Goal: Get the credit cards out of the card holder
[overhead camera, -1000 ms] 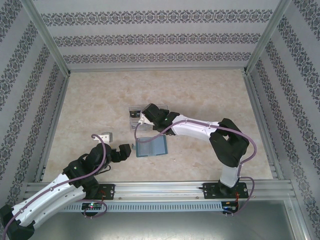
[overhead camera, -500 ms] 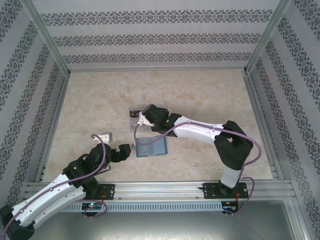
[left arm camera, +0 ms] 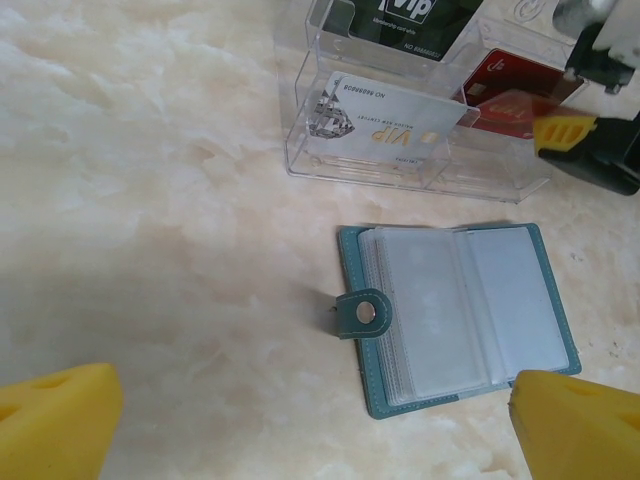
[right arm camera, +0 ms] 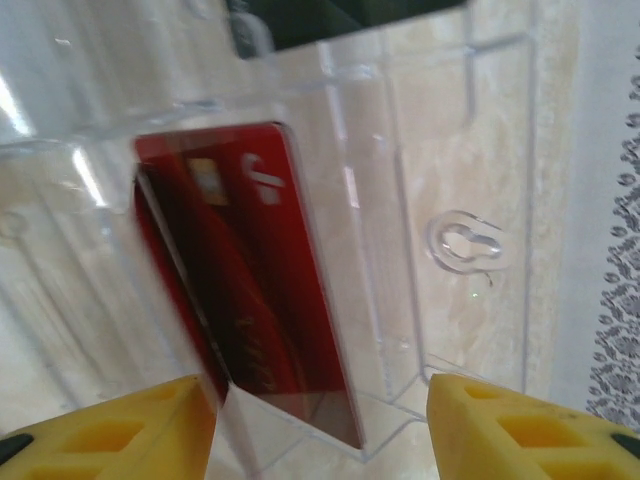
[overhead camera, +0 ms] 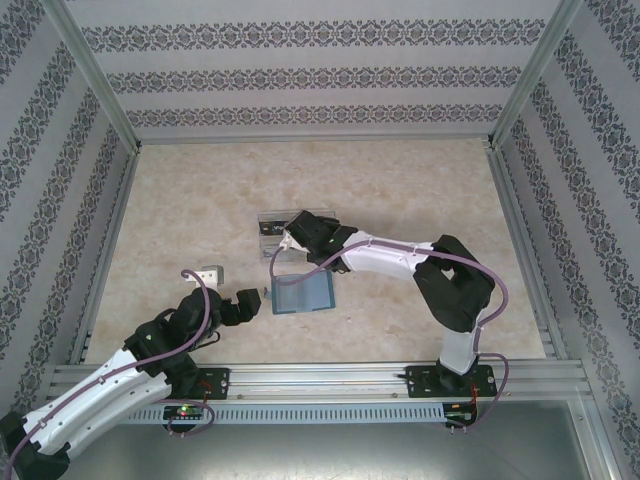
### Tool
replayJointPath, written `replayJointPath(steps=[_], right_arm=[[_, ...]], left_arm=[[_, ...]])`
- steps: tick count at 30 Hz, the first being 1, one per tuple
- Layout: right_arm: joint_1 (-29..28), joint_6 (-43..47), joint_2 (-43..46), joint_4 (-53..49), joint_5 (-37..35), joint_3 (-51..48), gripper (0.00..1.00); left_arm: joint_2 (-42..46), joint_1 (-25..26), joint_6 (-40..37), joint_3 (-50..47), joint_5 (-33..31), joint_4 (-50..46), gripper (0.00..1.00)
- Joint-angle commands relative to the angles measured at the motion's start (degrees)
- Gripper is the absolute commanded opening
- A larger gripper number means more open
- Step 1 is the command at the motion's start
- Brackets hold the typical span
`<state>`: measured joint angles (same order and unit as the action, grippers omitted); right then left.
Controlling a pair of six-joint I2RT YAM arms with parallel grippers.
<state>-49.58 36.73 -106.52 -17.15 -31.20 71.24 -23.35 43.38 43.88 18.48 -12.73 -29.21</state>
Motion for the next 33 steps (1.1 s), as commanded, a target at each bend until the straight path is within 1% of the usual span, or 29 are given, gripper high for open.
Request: replayJointPath(steps=[1,7,12,15,18,26,28,30,33], right_arm=[[0.62,-2.07,-0.22,2.19,-4.08,2.15,0.58],[1.36,-3.77,-0.86,1.79,-6.06,3.06,0.57],[0.48,-5.75,3.63,3.01,-4.78,0.88,0.58],[0.11,-9.30,7.53,3.59,-3.56,-0.63,0.58],[0.18,-13.06,11.22,3.89,-0.26,-2.77,0.60],[-0.25,-15.72,13.73,5.21,-1.65,-5.60,0.60],[-0.25,-18.45,15.10,6.03,-1.76,-6.05,0.59],[0.24,-23.39,17.53,7.32,-0.35,-7.41,0.58],[2.31,-34.22,21.94,5.97,2.70,-8.58,0.56]], left_arm=[[0.55,-0.35,-1.03,-0.64,-1.25,-1.02,1.00],[0.58,-0.31,-0.99,-0.56,-1.24,-1.01,1.00],[0.58,-0.31,-1.02,-0.47,-1.18,-1.11,1.00],[0.45,-0.30,-1.03,-0.40,-1.12,-1.02,1.00],[0.11,-0.31,-0.90,-0.38,-1.07,-0.78,1.00],[-0.92,-0.36,-0.48,-0.22,-0.38,-0.33,1.00],[-0.96,-0.32,-0.36,-0.16,-0.13,-0.31,1.00],[-0.96,-0.24,-0.23,-0.04,0.15,-0.32,1.00],[-1.08,-0.35,-0.26,0.14,0.48,-0.32,1.00]])
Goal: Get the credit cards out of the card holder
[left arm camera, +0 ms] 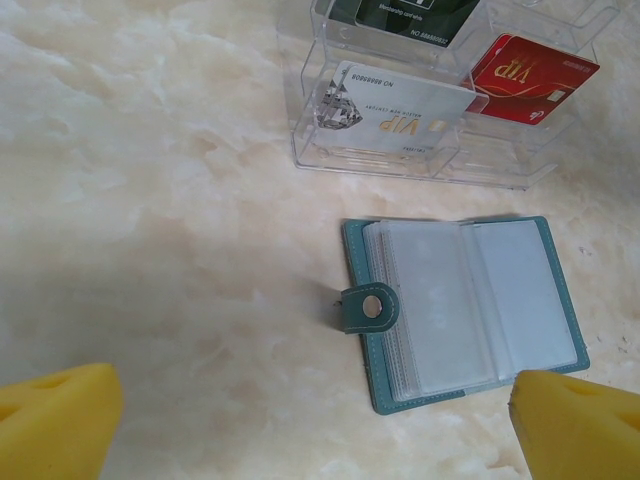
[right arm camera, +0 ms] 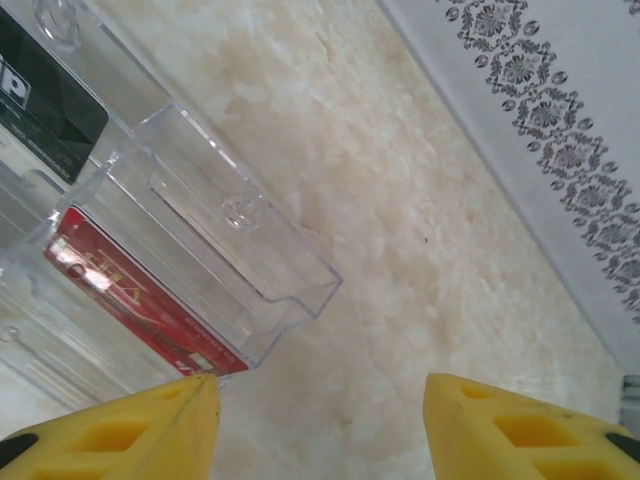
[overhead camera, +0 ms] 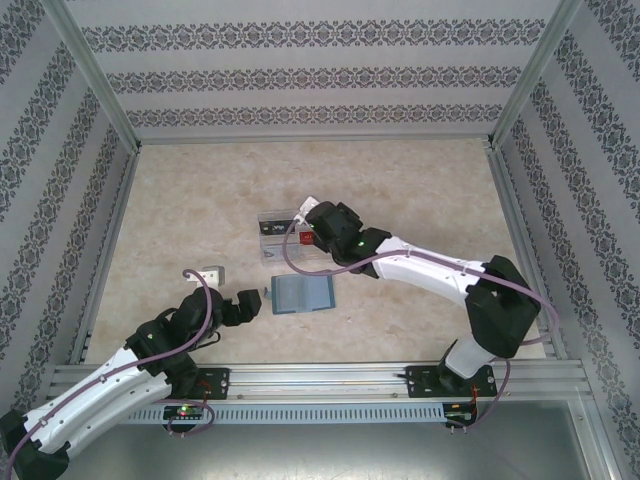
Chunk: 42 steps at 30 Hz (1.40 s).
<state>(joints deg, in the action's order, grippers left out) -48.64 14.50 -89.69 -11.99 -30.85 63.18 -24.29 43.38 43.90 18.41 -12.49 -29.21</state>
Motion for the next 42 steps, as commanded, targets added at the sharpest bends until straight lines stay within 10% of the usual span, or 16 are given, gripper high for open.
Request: replayJointPath(steps=[1,12,29,42], right_arm=[[2.54,-15.02,6.33,-0.41,5.05,-0.49,0.55],[9.52,-36.02,18.36,5.13,28.14,-14.12,0.01],[5.25,-45.96,8.47,13.61,39.39,-26.83,0.00],[4.65,-47.42,0.38,15.94,39.83,-27.55,0.00]], left_arm=[[-0.27,-0.40,-0.22,0.39,0.36,-0.28,1.00],[-7.45,-0.31,1.48,3.19,5.80,4.42,0.98],[-32.84,2.38,5.23,10.24,11.81,17.56,0.55],[-41.55,5.37,4.35,14.16,11.10,18.78,0.50]])
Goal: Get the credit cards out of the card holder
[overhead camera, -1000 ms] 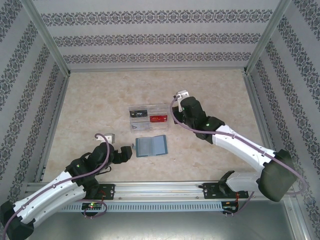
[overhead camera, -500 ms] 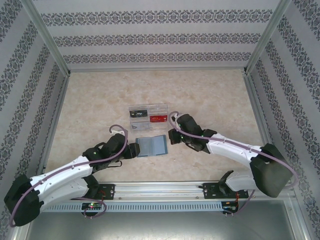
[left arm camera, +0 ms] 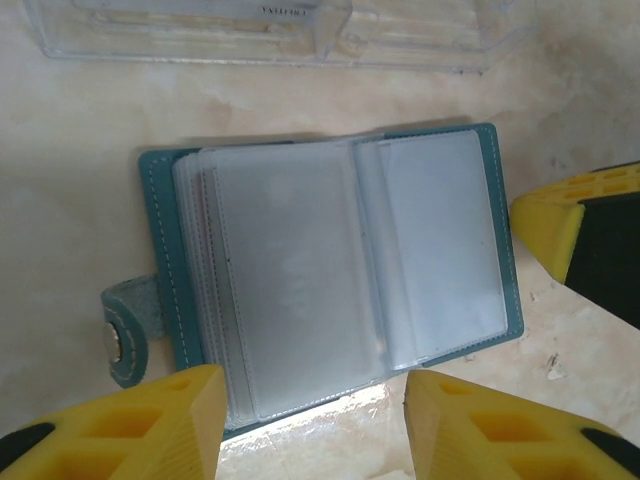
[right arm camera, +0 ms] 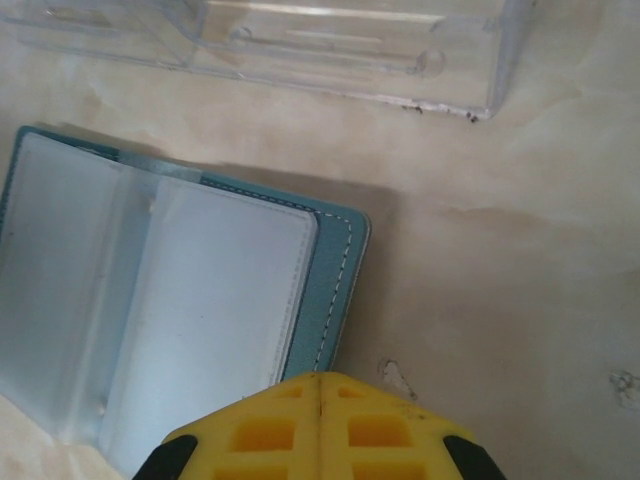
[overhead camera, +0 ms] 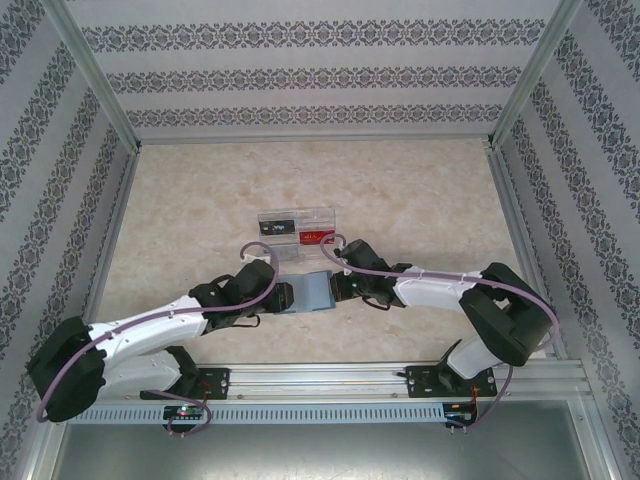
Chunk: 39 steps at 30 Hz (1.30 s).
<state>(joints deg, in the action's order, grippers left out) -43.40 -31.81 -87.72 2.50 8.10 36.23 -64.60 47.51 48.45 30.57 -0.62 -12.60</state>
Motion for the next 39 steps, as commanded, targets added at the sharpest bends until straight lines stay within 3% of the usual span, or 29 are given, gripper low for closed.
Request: replayJointPath(steps=[1,12,27,39], right_arm=[[-0.61,-1.24,-2.04,1.75,1.10,-0.63,0.00],[-0.54,-1.41,-3.24,2.17,1.66,-0.37,0.02],[-0.55,-1.51,-3.16,2.42,1.81,-0.50,0.02],[-0.51,-1.67,-3.60,2.68,2.15,-0.37,0.02]], left_arm=[[-1.87,1.47,-0.36,2.43,-0.99,2.16,0.50],[-10.89,1.71,-0.11,5.01,-3.62,0.78,0.45],[-15.77,1.71,1.78,5.73,-6.33,-1.33,0.44],[-16.74,1.72,0.91,4.20,2.40,8.83,0.54]])
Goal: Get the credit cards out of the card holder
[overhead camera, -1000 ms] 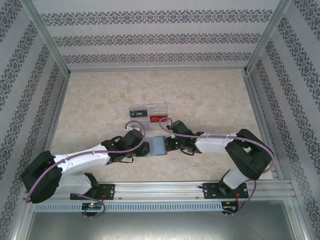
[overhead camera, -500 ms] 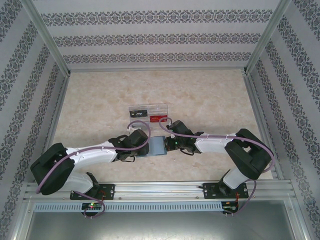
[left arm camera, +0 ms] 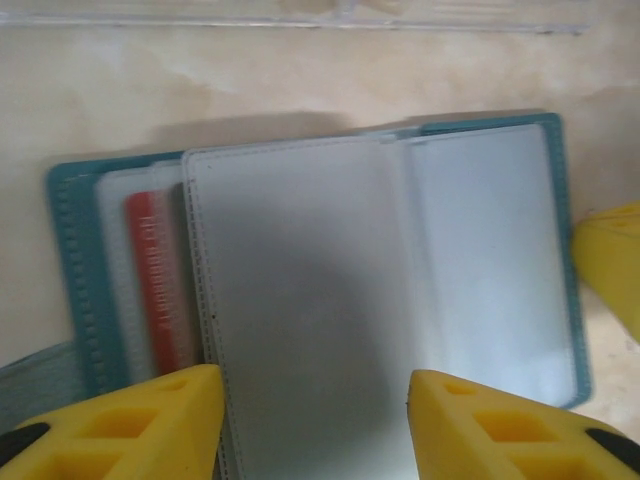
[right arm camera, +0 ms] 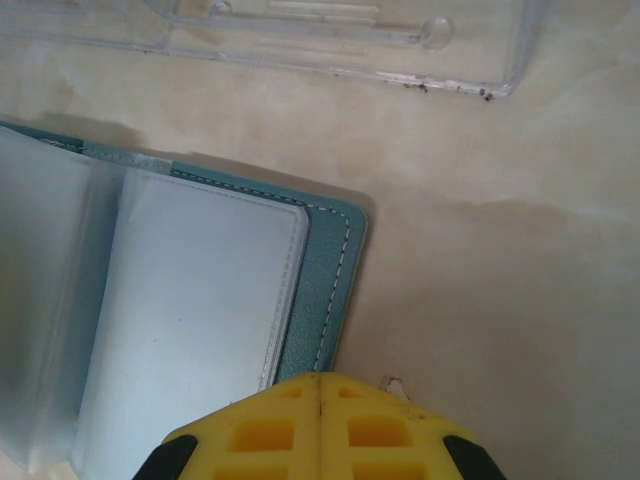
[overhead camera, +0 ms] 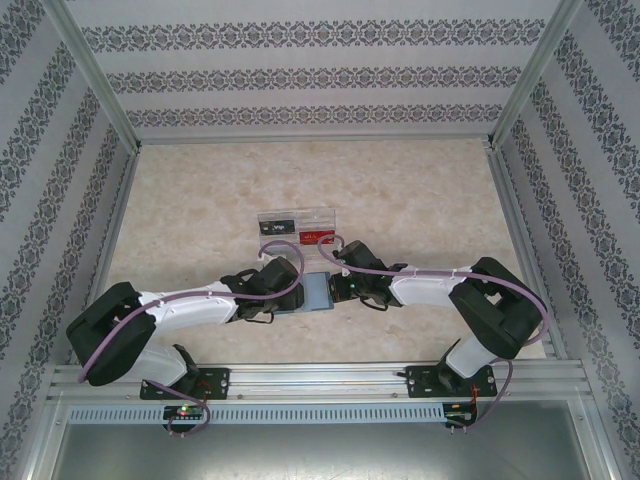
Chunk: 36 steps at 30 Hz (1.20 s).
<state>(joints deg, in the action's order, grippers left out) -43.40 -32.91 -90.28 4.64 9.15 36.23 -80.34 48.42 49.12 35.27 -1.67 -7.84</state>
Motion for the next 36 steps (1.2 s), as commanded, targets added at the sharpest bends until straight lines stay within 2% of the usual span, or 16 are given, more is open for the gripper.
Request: replayJointPath(steps=[1,13,25,31,36], right_arm=[[-0.50,-0.58,-1.08,0.54,1.02,-0.37,0.02],[-0.52,-0.59,-0.80,0.43,1.00,-0.35,0.02],[-0.23,-0.32,-0.07,0.58,0.90,-0.55,0.02],[-0.10,-0.32,0.07,0.63,0.86,-0.63,0.02],[0.07,-0.19,0.17,0.58,0.87,-0.64,0.02]], left_arm=[[-0.99,0.79,0.08,-0.37,3.76,4.10,0.55],[-2.73,0.95,-0.49,1.53,7.54,7.49,0.57],[-5.13,3.11,-0.05,6.69,11.61,10.57,0.55],[-2.00,3.61,-0.57,8.12,10.50,8.22,0.55],[4.14,3.65,-1.69,7.29,6.33,2.96,0.56]])
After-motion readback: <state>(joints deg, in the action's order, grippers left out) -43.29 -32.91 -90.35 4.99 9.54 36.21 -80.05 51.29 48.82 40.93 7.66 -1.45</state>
